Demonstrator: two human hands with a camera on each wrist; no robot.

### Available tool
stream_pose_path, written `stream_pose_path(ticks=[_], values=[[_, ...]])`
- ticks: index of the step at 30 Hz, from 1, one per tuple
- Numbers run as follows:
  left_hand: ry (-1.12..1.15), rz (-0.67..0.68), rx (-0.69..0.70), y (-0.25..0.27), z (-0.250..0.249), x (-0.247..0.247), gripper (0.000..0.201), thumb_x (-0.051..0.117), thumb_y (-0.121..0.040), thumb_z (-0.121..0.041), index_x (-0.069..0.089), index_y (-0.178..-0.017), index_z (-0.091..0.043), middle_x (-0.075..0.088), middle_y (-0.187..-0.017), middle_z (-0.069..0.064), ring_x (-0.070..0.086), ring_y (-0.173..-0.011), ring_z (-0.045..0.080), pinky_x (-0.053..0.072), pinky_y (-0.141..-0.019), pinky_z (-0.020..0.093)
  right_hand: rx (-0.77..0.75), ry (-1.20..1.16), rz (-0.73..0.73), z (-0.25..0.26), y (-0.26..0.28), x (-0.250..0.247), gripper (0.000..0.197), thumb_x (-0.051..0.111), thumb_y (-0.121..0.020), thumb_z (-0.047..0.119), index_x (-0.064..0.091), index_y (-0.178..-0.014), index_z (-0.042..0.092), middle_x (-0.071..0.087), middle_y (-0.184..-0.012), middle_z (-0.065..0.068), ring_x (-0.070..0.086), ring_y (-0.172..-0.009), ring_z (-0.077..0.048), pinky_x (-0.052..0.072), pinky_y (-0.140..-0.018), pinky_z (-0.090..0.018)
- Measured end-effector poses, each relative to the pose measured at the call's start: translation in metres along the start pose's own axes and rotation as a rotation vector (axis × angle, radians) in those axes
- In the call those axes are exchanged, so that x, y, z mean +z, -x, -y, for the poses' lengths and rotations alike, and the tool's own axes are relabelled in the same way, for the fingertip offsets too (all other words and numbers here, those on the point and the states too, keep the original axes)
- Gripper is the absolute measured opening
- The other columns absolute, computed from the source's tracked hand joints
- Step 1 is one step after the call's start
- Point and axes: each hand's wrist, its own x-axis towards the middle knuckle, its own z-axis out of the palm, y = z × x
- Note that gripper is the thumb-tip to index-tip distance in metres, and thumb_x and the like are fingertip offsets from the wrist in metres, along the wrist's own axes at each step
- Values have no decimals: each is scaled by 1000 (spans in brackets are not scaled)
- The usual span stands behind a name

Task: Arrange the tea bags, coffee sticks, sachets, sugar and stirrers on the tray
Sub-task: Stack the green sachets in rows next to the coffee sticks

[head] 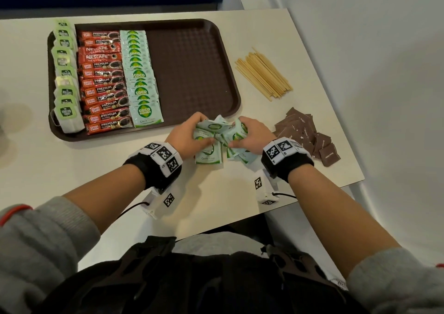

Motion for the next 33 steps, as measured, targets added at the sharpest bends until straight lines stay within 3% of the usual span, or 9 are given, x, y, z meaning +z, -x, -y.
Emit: stream_pose_path(ticks=[4, 7, 10, 13, 19, 23, 25, 28, 33], values=[[97, -57, -45, 0, 9, -14, 28, 66, -84, -9, 53, -79, -33, 66, -89, -1, 68, -79, 21, 58, -56, 35, -1, -133, -63, 2, -3, -11, 61, 77, -75, 28, 49, -125, 7, 64, -117, -7, 61, -100, -21, 49, -92, -38], [189, -54, -57, 5, 11, -18, 26, 66, -87, -9, 54, -78, -31, 63, -82, 0, 66, -64, 16, 54, -44, 27, -46, -254, -135, 13, -4, -15, 39, 74, -79, 23, 53, -111, 13, 64, -105, -4, 61, -94, -18, 49, -88, -34], [206, -55, -51, 10, 16, -22, 24, 66, -87, -11, 54, -78, -30, 62, -78, -1, 64, -57, 16, 54, -43, 28, -76, -391, -152, 30, -6, -13, 29, 73, -81, 20, 53, -102, 20, 65, -101, -2, 64, -96, -22, 50, -91, -39], [261, -88, -61, 12, 21, -31, 24, 64, -88, -8, 52, -78, -26, 59, -77, -1, 63, -53, 7, 51, -41, 23, -104, -547, -137, 47, -6, -10, 22, 70, -83, 16, 55, -99, 22, 66, -100, -4, 65, -95, -23, 52, -89, -39], [224, -165, -70, 18, 31, -54, 34, 61, -86, 4, 55, -76, -28, 63, -98, -2, 66, -78, 13, 55, -46, 23, -58, -940, -111, 70, -16, -4, 37, 67, -83, 8, 57, -117, -2, 70, -97, -9, 68, -87, -23, 55, -85, -43], [257, -211, -43, 21, 31, -62, 34, 63, -83, 5, 56, -76, -27, 63, -92, -2, 65, -72, 12, 56, -47, 24, -40, -784, 31, 98, -21, 22, 47, 75, -77, 19, 57, -117, 0, 68, -106, -16, 67, -93, -29, 53, -88, -47], [341, -243, -33, 20, 32, -68, 31, 65, -81, 4, 54, -76, -26, 62, -87, -3, 62, -70, 12, 57, -47, 28, -25, -699, 72, 109, -28, 38, 59, 79, -64, 34, 58, -112, 10, 68, -111, -13, 67, -100, -29, 52, -90, -50], [454, -272, -53, 21, 39, -80, 33, 61, -83, 7, 50, -78, -24, 60, -88, -1, 61, -71, 15, 57, -47, 30, -12, -648, 105, 122, -39, 57, 50, 76, -58, 43, 57, -101, 27, 67, -113, -6, 65, -104, -24, 50, -94, -49], [615, -315, -92, 24, 54, -96, 32, 56, -88, 6, 46, -82, -24, 63, -97, 1, 66, -76, 19, 59, -54, 37, -4, -576, 114, 157, -46, 70, 27, 68, -82, 28, 50, -101, 28, 62, -119, -4, 60, -110, -23, 47, -99, -47]])
